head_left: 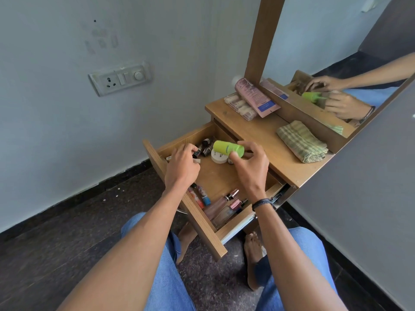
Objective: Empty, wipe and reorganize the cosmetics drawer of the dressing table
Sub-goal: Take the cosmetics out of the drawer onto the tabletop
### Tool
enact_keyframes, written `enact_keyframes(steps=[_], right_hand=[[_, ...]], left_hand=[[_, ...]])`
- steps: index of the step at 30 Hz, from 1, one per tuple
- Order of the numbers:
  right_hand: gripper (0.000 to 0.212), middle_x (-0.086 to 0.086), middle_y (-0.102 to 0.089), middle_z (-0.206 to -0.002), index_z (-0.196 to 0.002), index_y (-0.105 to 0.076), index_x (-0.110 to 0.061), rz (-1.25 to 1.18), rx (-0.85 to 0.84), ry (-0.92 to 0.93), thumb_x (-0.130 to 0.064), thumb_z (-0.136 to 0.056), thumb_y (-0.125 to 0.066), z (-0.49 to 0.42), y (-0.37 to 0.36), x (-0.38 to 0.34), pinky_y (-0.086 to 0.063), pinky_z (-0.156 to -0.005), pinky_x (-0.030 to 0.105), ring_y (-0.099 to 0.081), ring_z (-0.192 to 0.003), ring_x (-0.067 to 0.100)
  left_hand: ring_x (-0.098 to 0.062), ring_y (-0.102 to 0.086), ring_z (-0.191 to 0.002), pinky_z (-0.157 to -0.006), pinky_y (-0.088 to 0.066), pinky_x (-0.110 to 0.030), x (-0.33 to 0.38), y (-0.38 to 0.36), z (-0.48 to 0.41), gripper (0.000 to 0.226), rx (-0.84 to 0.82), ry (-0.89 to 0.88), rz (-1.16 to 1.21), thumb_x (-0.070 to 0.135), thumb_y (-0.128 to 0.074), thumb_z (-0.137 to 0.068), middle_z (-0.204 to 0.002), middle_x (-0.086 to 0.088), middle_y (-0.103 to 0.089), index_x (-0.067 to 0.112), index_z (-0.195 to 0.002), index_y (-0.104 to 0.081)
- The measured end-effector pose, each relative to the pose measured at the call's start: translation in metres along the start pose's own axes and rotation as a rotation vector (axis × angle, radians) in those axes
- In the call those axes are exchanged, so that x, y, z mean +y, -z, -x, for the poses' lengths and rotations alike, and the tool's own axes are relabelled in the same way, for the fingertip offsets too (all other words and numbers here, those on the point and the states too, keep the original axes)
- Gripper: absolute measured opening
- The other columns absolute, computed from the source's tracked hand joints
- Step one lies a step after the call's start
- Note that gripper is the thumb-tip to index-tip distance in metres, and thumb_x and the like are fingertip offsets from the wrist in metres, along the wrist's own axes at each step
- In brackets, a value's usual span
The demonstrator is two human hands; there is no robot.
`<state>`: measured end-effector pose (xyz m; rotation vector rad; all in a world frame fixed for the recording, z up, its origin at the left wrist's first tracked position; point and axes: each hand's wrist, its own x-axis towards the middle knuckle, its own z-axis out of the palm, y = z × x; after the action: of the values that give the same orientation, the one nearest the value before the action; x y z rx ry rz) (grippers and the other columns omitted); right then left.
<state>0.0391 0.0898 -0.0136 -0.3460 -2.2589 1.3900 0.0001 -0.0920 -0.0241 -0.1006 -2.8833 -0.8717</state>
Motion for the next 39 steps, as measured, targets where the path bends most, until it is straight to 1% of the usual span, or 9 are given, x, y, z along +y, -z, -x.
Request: enact_keyframes(steps=[5, 9, 12, 15, 17, 21, 24, 26, 39], right_hand=[[0.026, -0.002, -0.068, -0.109, -0.103, -0.068, -0.021, -0.12, 0.163, 0.036, -0.019, -0.08, -0.079, -0.017, 0.021, -0.012, -0.06, -0.082, 0.036, -0.067, -0.096, 0.017], [0.024, 0.0, -0.065, -0.104, -0.094, -0.061, -0.014, -0.527, 0.264, -0.223, -0.012, -0.08, -0.081, -0.026, 0.035, -0.009, -0.057, -0.088, 0.035, -0.068, -0.101, 0.019], [0.024, 0.012, -0.067, -0.102, -0.085, -0.055, -0.013, -1.031, 0.148, -0.445, 0.001, -0.085, -0.074, -0.033, 0.048, -0.007, -0.058, -0.097, 0.045, -0.073, -0.102, 0.028], [0.03, 0.012, -0.073, -0.102, -0.093, -0.053, -0.015, -1.153, 0.037, -0.47, 0.007, -0.084, -0.072, -0.042, 0.057, -0.003, -0.058, -0.096, 0.044, -0.073, -0.103, 0.028], [0.046, 0.015, -0.072, -0.114, -0.114, -0.05, -0.014, -1.06, 0.008, -0.449, 0.005, -0.083, -0.076, -0.049, 0.057, -0.003, -0.058, -0.096, 0.042, -0.073, -0.107, 0.029], [0.072, 0.001, -0.068, -0.118, -0.131, -0.047, -0.022, -0.407, 0.055, -0.273, -0.009, -0.073, -0.089, -0.069, 0.043, -0.001, -0.058, -0.087, 0.035, -0.07, -0.103, 0.015], [0.067, -0.014, -0.066, -0.111, -0.128, -0.055, -0.024, -0.112, 0.049, -0.152, -0.011, -0.072, -0.088, -0.083, 0.027, -0.001, -0.057, -0.09, 0.035, -0.066, -0.1, 0.007], [0.059, -0.009, -0.067, -0.114, -0.125, -0.06, -0.023, 0.025, 0.056, -0.106, -0.011, -0.073, -0.085, -0.092, 0.018, -0.001, -0.053, -0.095, 0.04, -0.062, -0.107, 0.015], [0.053, 0.001, -0.062, -0.123, -0.122, -0.056, -0.018, 0.189, 0.177, -0.17, -0.019, -0.079, -0.086, -0.106, 0.003, -0.002, -0.038, -0.088, 0.032, -0.06, -0.11, 0.023]], left_hand=[[-0.017, -0.051, -0.119, -0.078, -0.048, -0.031, 0.0, -0.001, 0.0, 0.037, 0.007, 0.003, 0.008, 0.008, -0.064, -0.09, -0.127, 0.004, -0.058, 0.022, -0.123, -0.057], [-0.016, -0.05, -0.119, -0.077, -0.044, -0.03, 0.0, -0.002, -0.001, 0.034, 0.01, 0.01, 0.01, 0.011, -0.062, -0.091, -0.126, 0.005, -0.058, 0.023, -0.123, -0.057], [-0.016, -0.05, -0.118, -0.076, -0.039, -0.029, 0.0, -0.002, -0.001, 0.032, 0.018, 0.014, 0.007, 0.013, -0.061, -0.092, -0.124, 0.006, -0.059, 0.023, -0.122, -0.057], [-0.016, -0.05, -0.118, -0.076, -0.04, -0.029, 0.0, -0.002, 0.0, 0.031, 0.018, 0.014, 0.006, 0.015, -0.061, -0.092, -0.124, 0.006, -0.059, 0.023, -0.122, -0.057], [-0.016, -0.051, -0.117, -0.077, -0.041, -0.029, 0.0, -0.001, 0.0, 0.031, 0.019, 0.018, 0.007, 0.016, -0.062, -0.092, -0.123, 0.006, -0.059, 0.023, -0.122, -0.057], [-0.015, -0.051, -0.117, -0.075, -0.04, -0.028, 0.001, -0.001, 0.0, 0.03, 0.02, 0.021, 0.009, 0.017, -0.062, -0.093, -0.123, 0.006, -0.059, 0.023, -0.121, -0.057], [-0.015, -0.051, -0.116, -0.075, -0.04, -0.028, 0.0, -0.002, -0.001, 0.031, 0.021, 0.023, 0.009, 0.017, -0.062, -0.092, -0.123, 0.006, -0.059, 0.023, -0.122, -0.057], [-0.015, -0.052, -0.115, -0.075, -0.041, -0.027, 0.0, -0.002, -0.001, 0.032, 0.031, 0.018, 0.01, 0.017, -0.063, -0.091, -0.122, 0.005, -0.06, 0.023, -0.122, -0.057], [-0.014, -0.054, -0.114, -0.072, -0.045, -0.025, -0.001, -0.005, -0.002, 0.033, 0.04, 0.006, 0.015, 0.018, -0.065, -0.091, -0.122, 0.005, -0.061, 0.024, -0.122, -0.058]])
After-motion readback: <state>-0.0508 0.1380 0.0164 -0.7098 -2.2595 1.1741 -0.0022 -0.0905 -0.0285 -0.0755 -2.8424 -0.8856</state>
